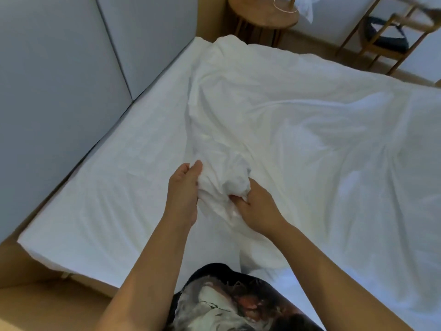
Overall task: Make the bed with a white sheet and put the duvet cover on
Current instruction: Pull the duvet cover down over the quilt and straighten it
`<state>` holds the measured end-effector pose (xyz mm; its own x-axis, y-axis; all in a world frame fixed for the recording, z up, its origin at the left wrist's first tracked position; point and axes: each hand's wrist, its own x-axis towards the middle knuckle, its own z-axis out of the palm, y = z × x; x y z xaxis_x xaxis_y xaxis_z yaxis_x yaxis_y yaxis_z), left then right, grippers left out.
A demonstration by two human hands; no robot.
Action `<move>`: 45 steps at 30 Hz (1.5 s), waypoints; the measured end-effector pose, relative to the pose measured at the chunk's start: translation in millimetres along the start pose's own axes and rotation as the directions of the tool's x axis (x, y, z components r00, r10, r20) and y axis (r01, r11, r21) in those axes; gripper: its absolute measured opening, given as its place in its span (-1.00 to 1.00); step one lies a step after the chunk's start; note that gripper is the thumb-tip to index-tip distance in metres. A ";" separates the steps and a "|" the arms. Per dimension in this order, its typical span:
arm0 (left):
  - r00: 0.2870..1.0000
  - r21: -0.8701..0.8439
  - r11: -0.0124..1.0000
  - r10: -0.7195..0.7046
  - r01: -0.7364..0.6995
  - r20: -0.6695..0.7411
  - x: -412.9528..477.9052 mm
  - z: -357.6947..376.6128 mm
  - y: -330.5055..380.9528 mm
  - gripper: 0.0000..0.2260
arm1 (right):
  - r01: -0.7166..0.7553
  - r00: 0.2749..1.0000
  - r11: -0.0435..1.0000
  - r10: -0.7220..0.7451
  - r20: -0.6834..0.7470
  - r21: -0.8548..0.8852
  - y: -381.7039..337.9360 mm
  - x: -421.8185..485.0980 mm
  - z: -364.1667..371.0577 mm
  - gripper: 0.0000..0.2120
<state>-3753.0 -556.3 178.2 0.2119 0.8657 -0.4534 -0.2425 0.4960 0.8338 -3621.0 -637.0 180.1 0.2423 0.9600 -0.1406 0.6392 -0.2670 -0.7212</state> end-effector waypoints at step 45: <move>0.919 -0.409 0.834 -0.394 0.372 0.031 34.8 -13.2 -57.2 -0.55 | -0.140 0.990 0.966 0.144 0.002 -0.219 31.8 -10.1 -4.6 -0.49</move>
<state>-3744.3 -553.7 110.5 0.3197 0.5976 -0.7353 -0.5105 0.7624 0.3977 -3599.8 -655.5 161.7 0.3302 0.9117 -0.2445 0.7432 -0.4108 -0.5280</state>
